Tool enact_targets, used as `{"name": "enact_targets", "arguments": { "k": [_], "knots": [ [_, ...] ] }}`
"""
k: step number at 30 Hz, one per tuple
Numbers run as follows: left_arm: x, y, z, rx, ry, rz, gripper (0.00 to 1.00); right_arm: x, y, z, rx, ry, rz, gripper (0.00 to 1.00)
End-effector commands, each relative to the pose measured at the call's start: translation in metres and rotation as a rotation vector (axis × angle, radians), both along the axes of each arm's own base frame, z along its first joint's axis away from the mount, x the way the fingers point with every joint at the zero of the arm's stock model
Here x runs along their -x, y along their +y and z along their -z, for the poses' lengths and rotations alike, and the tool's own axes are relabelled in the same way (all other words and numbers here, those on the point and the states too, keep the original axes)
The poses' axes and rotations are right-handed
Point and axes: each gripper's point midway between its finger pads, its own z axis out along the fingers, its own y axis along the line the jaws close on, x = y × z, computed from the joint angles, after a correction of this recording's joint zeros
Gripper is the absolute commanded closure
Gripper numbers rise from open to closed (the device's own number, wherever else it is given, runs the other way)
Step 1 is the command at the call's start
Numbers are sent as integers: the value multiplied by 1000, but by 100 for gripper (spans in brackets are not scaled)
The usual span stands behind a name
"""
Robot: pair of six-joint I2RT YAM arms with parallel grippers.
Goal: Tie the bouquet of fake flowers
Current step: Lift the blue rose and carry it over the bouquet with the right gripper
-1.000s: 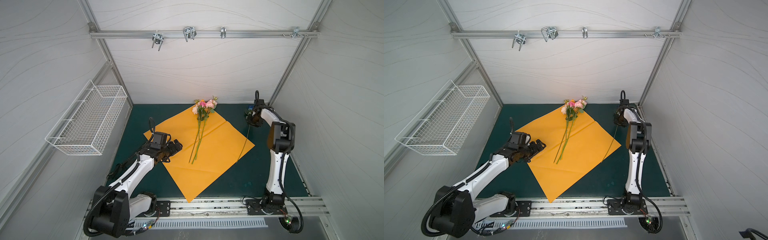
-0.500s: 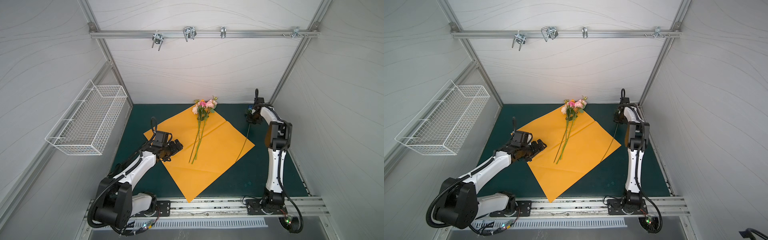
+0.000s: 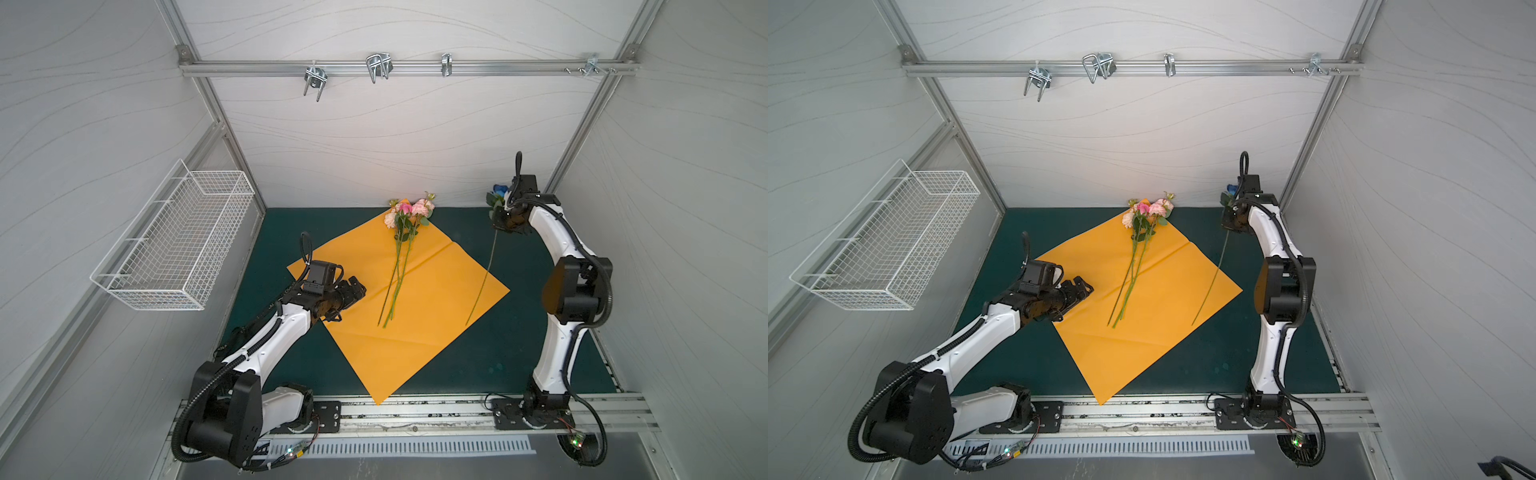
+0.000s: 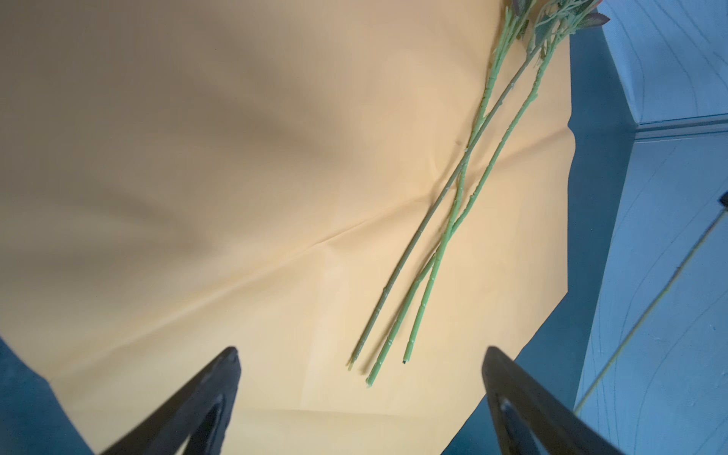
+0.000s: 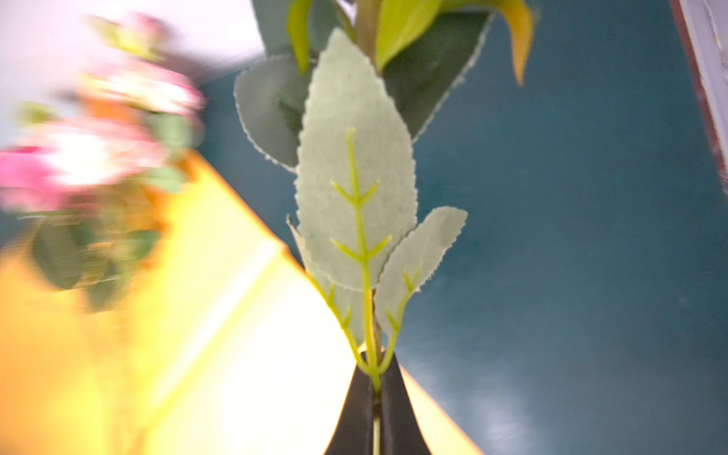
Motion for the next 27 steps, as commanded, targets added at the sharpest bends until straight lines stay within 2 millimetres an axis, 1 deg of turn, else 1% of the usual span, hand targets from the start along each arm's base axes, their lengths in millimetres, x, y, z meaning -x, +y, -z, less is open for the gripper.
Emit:
{"name": "enact_targets", "arguments": {
  "k": [1, 3, 6, 10, 12, 16, 21, 27],
  "knots": [
    [-5, 0, -12, 19, -44, -6, 4, 20, 68, -2, -114, 3, -85, 100],
    [-4, -1, -12, 21, -46, -3, 3, 28, 104, -3, -142, -9, -141, 100],
    [-4, -2, -14, 30, -58, 1, 4, 33, 148, 3, -160, -10, -198, 100],
    [-1, -2, -16, 36, -66, 2, 3, 35, 191, 24, -189, 37, -246, 100],
    [0, -2, -17, 37, -68, 1, 3, 36, 205, 33, -195, 52, -257, 100],
    [1, -1, -18, 35, -69, -1, 3, 30, 225, 50, -207, 68, -260, 100],
    [1, -1, -18, 32, -67, 2, 3, 15, 236, 72, -222, 88, -254, 100],
    [-1, -1, -17, 29, -64, 4, 3, -1, 252, 91, -258, 95, -261, 100]
  ]
}}
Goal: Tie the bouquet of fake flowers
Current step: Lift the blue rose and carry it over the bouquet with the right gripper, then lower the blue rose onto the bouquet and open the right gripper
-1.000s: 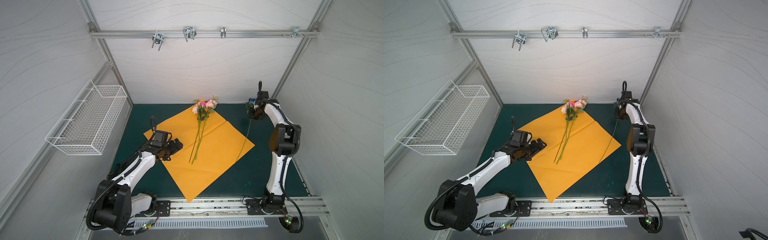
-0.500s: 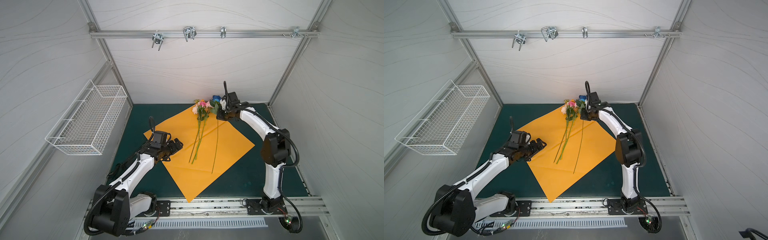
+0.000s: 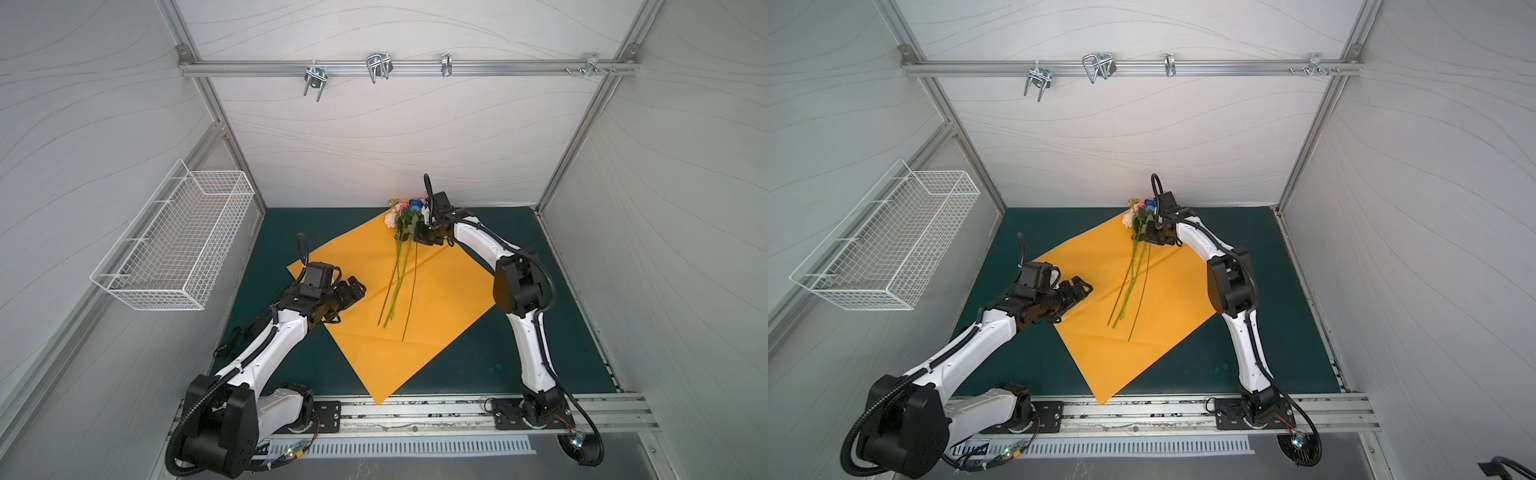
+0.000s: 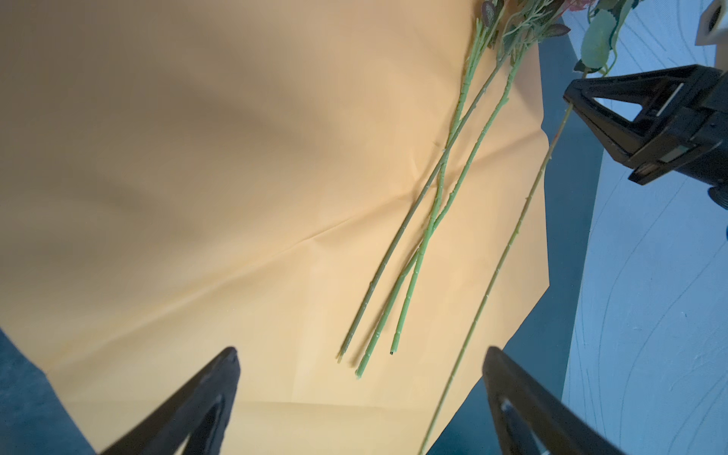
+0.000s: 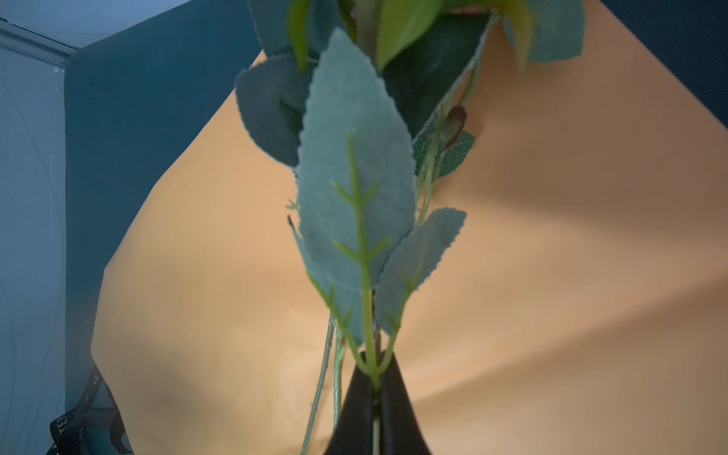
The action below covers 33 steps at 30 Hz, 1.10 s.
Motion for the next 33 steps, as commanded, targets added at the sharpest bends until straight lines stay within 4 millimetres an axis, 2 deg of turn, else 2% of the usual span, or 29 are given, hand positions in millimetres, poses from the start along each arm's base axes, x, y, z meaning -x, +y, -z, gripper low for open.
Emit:
{"name": "enact_targets", "arguments": {
  "k": [1, 6, 16, 25, 33],
  "knots": [
    [-4, -1, -6, 8, -20, 2, 3, -10, 13, 7, -40, 1, -4, 100],
    [-5, -1, -4, 7, -15, 4, 3, -31, 20, 7, -49, -61, -15, 100],
    [-5, -1, -1, 3, -5, 6, 3, -55, 12, -23, -81, -166, 4, 99],
    [-6, -1, 4, -3, 12, 9, 3, -78, 10, -15, -95, -201, 10, 96],
    [-7, -1, 6, -9, 18, 12, 3, -89, 10, -5, -83, -216, 0, 86]
  ]
}}
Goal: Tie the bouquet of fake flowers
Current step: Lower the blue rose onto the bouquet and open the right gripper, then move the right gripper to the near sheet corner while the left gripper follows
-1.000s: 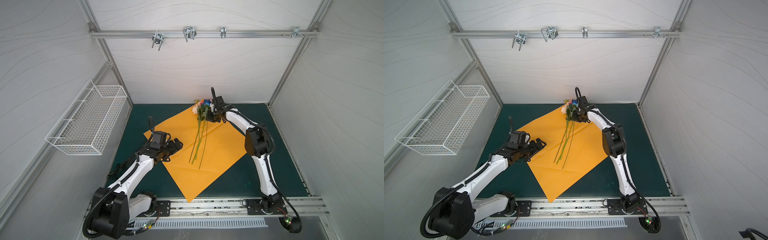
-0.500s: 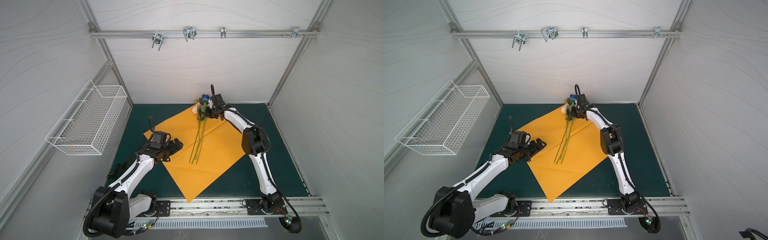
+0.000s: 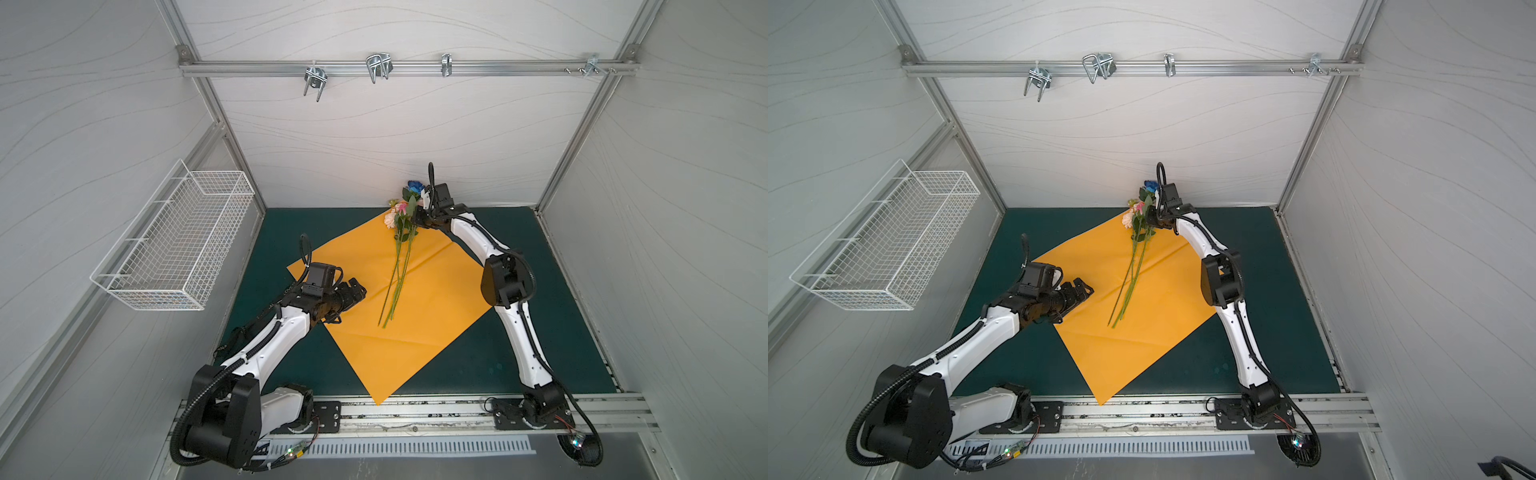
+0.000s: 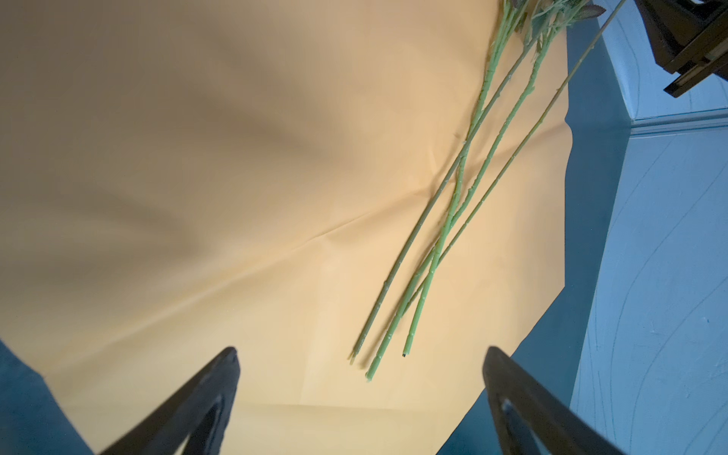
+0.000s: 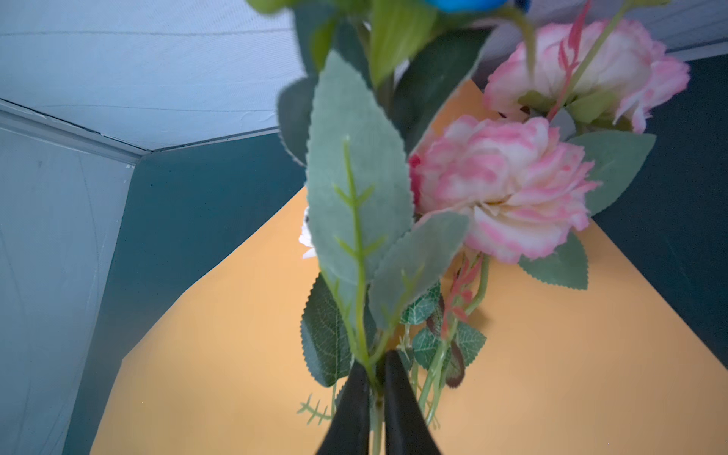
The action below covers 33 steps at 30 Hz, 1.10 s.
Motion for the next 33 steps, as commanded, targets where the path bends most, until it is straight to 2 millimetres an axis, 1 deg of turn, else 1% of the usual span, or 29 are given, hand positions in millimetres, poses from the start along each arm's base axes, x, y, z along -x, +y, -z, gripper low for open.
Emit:
{"name": "enact_targets", "arguments": {
  "k": [1, 4, 6, 8, 11, 13, 16, 18, 21, 24, 27, 30, 33],
  "knots": [
    [-7, -1, -6, 2, -22, 8, 3, -4, -1, 8, 8, -5, -13, 85],
    [-7, -1, -6, 4, -20, 8, 3, -3, -3, 11, 23, -3, -21, 80],
    [-8, -2, -5, 4, -20, 10, 3, -2, -3, 9, 29, -6, -26, 77],
    [-9, -2, -5, 8, -20, 11, 3, -2, -4, 2, 30, -16, -27, 74],
    [-8, -2, -6, 11, -22, 10, 3, -1, -5, -12, 29, -38, -29, 70],
    [-8, -2, -9, 11, -31, 9, 3, 0, -8, -22, 31, -46, -22, 66],
    [-7, -1, -12, 8, -36, 3, 3, 4, -16, -42, 37, -57, -9, 61],
    [-5, 0, -14, 5, -41, 2, 3, 10, -23, -55, 40, -58, 0, 58],
    [-1, 4, -18, -8, -47, -6, 3, 25, -38, -73, 41, -48, 18, 56],
    [8, 10, -19, -27, -36, -21, 3, 49, -56, -84, 49, -14, 35, 55],
    [22, 15, -17, -40, -11, -34, 3, 87, -70, -89, 69, 4, 13, 53],
    [41, 26, -10, -72, 37, -68, 3, 136, -75, -90, 113, -43, -34, 48],
    [65, 41, 2, -118, 95, -128, 4, 189, -83, -78, 222, -73, -70, 44]
  ]
}}
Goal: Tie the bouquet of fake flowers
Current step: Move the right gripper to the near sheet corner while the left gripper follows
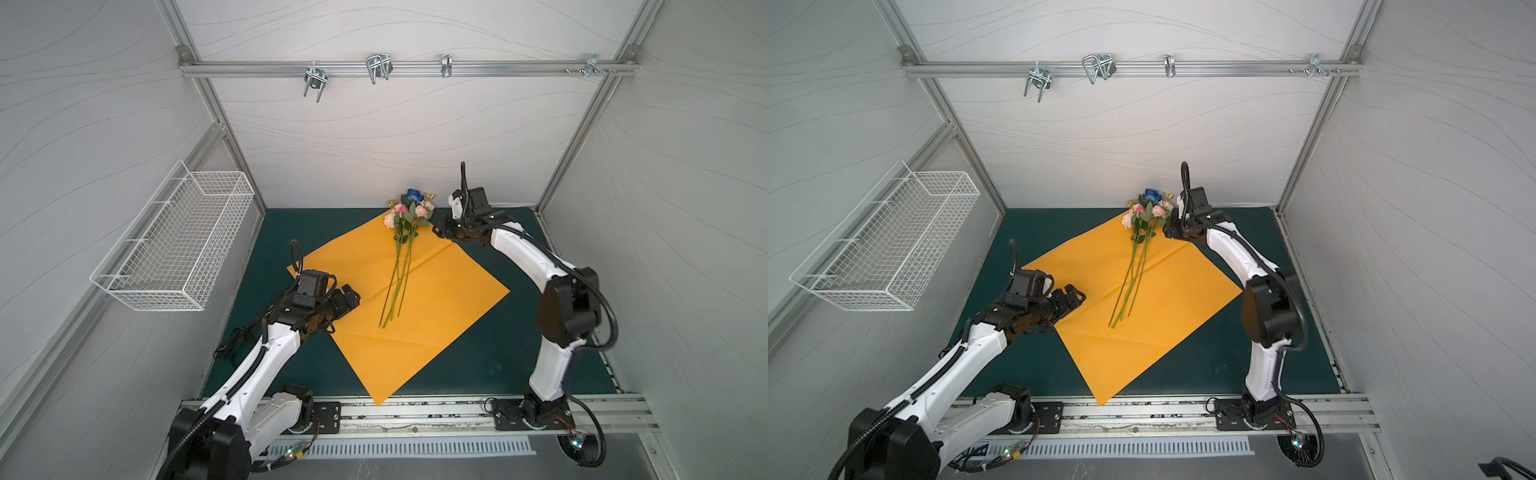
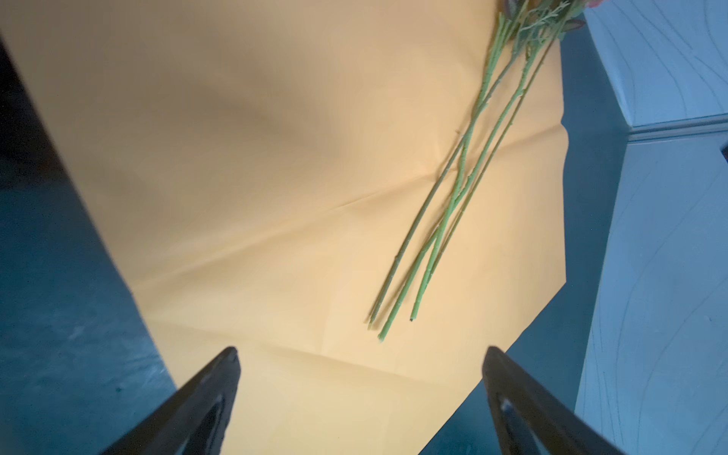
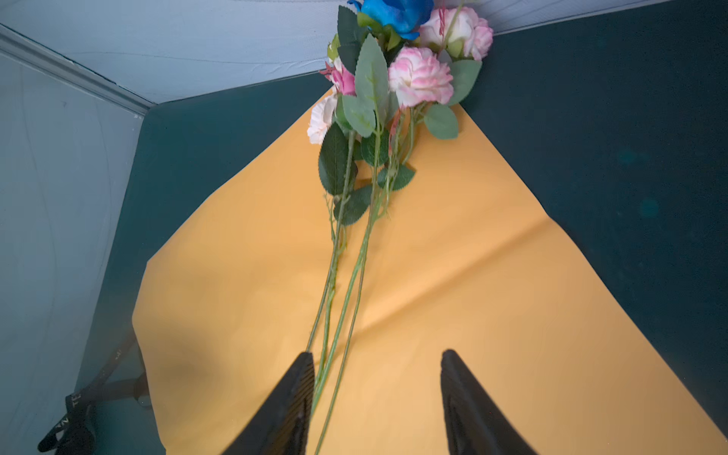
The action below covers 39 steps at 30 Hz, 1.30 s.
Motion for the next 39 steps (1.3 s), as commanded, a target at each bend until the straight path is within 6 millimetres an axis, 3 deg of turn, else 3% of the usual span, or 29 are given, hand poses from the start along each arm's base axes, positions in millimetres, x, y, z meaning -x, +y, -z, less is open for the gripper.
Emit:
{"name": "enact_targets", "arguments": {
  "k": [1, 5, 6, 7, 11, 22, 29, 34, 39],
  "knots": [
    [33, 24, 24, -75, 116, -94, 4, 53, 3, 11, 115, -54, -80, 42],
    [54, 32, 45, -79, 173, -127, 4, 115, -5, 32, 222, -67, -133, 27],
    [57, 33, 49, -74, 182, -130, 4, 129, -9, 39, 250, -64, -135, 11],
    [59, 33, 53, -67, 190, -135, 4, 138, -13, 44, 267, -60, -138, 1],
    [50, 24, 62, 6, 139, -113, 4, 166, -27, 52, 287, -71, -132, 1],
    [28, 18, 80, 83, -11, -128, 6, 174, -39, 28, 216, -186, -63, 1],
    [18, 12, 78, 130, -36, -103, 7, 170, -34, 31, 232, -175, -66, 1],
    [10, 7, 63, 151, -103, -78, 9, 174, -23, 40, 243, -173, -101, 1],
    [7, 5, 56, 175, -127, -82, 10, 191, 4, 51, 275, -192, -227, 1]
  ]
}}
